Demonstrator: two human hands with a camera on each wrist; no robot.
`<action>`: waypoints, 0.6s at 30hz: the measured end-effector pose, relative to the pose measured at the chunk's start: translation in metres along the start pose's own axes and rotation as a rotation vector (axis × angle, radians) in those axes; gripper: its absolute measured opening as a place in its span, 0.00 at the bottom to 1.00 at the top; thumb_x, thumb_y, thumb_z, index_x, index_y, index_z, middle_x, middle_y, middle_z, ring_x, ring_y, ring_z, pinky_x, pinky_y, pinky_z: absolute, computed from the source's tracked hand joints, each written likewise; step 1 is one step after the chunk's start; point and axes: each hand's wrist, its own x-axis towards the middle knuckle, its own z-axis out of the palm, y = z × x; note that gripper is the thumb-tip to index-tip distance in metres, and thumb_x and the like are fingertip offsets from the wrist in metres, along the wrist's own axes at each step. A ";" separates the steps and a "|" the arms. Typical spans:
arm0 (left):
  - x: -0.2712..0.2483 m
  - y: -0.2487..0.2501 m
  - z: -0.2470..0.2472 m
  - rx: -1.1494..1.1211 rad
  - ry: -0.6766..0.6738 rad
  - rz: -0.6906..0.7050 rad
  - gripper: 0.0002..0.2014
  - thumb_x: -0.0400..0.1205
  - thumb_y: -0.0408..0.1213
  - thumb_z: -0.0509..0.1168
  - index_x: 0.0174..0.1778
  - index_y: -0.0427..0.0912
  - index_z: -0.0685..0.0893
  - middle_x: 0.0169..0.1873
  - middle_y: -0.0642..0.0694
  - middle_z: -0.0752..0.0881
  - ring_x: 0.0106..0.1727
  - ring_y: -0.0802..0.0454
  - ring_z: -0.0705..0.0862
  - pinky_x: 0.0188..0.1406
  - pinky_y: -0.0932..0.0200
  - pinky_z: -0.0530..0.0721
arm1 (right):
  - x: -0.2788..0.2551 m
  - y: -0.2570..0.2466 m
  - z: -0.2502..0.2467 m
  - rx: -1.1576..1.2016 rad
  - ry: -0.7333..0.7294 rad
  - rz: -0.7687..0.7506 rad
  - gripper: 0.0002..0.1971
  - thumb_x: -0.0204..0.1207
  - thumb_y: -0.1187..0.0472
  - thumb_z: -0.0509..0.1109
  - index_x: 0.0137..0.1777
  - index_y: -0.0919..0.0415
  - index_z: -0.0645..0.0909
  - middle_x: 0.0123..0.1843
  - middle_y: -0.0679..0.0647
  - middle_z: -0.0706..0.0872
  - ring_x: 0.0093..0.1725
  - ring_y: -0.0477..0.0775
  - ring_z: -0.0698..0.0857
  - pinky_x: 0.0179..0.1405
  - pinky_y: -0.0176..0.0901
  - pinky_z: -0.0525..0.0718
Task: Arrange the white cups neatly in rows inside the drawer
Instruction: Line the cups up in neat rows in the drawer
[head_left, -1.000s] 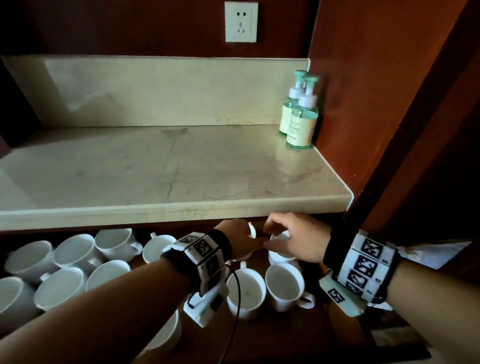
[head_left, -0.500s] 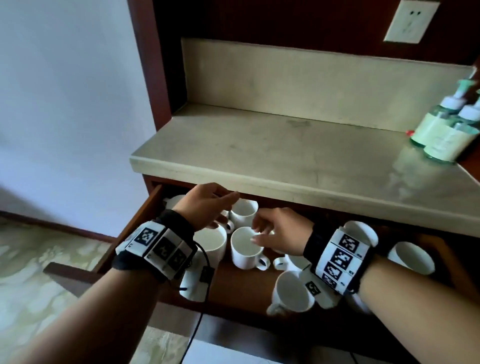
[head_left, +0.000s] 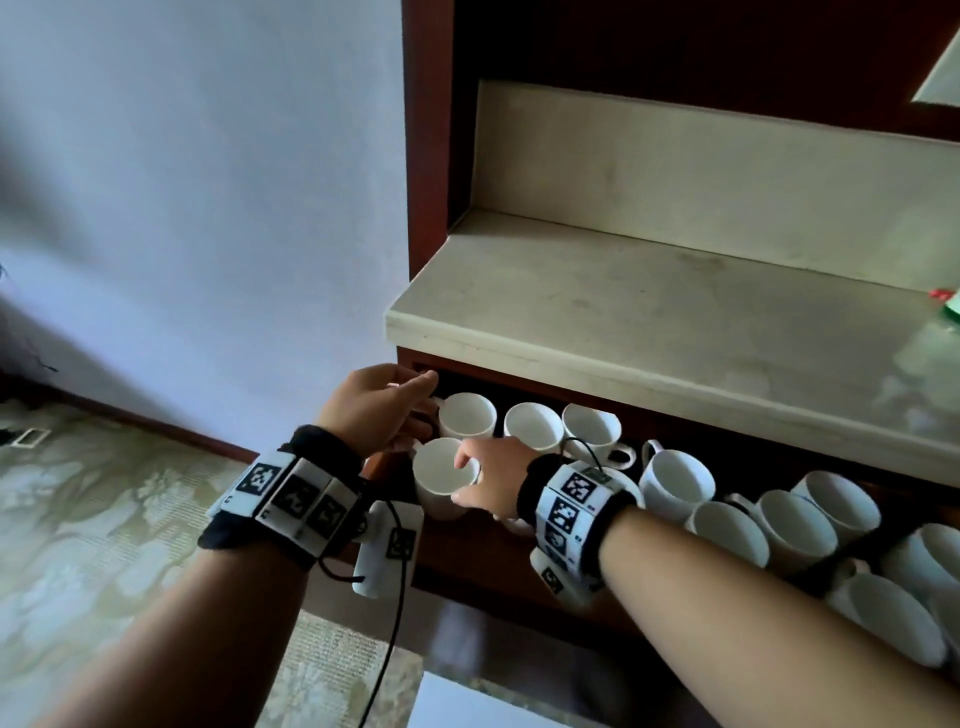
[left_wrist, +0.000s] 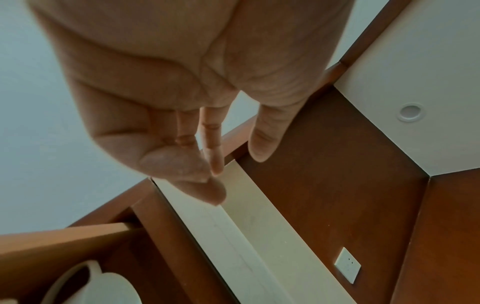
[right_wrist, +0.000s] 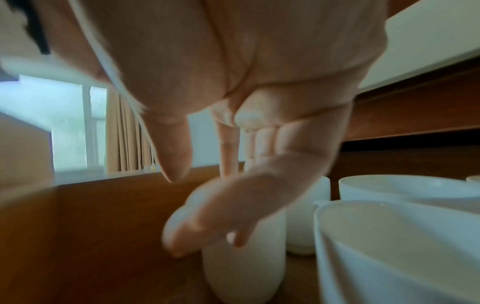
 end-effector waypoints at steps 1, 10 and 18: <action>0.000 -0.001 -0.005 -0.003 -0.002 -0.008 0.16 0.81 0.46 0.66 0.55 0.35 0.83 0.42 0.43 0.88 0.34 0.47 0.85 0.34 0.58 0.82 | 0.004 -0.007 0.004 -0.011 -0.028 0.028 0.23 0.78 0.48 0.66 0.71 0.54 0.70 0.53 0.54 0.83 0.38 0.55 0.87 0.35 0.42 0.86; -0.007 -0.018 -0.039 0.007 -0.018 -0.059 0.14 0.81 0.45 0.67 0.52 0.36 0.83 0.47 0.38 0.89 0.36 0.46 0.85 0.30 0.58 0.84 | 0.036 -0.028 0.029 -0.277 -0.107 0.233 0.29 0.83 0.45 0.58 0.77 0.63 0.68 0.77 0.64 0.72 0.75 0.65 0.71 0.75 0.56 0.69; -0.005 -0.024 -0.039 0.277 -0.188 -0.072 0.12 0.80 0.47 0.66 0.52 0.42 0.83 0.43 0.42 0.88 0.36 0.49 0.86 0.31 0.60 0.83 | 0.023 -0.012 0.026 -0.117 -0.089 0.181 0.19 0.78 0.57 0.67 0.68 0.63 0.80 0.54 0.56 0.81 0.66 0.60 0.82 0.64 0.47 0.81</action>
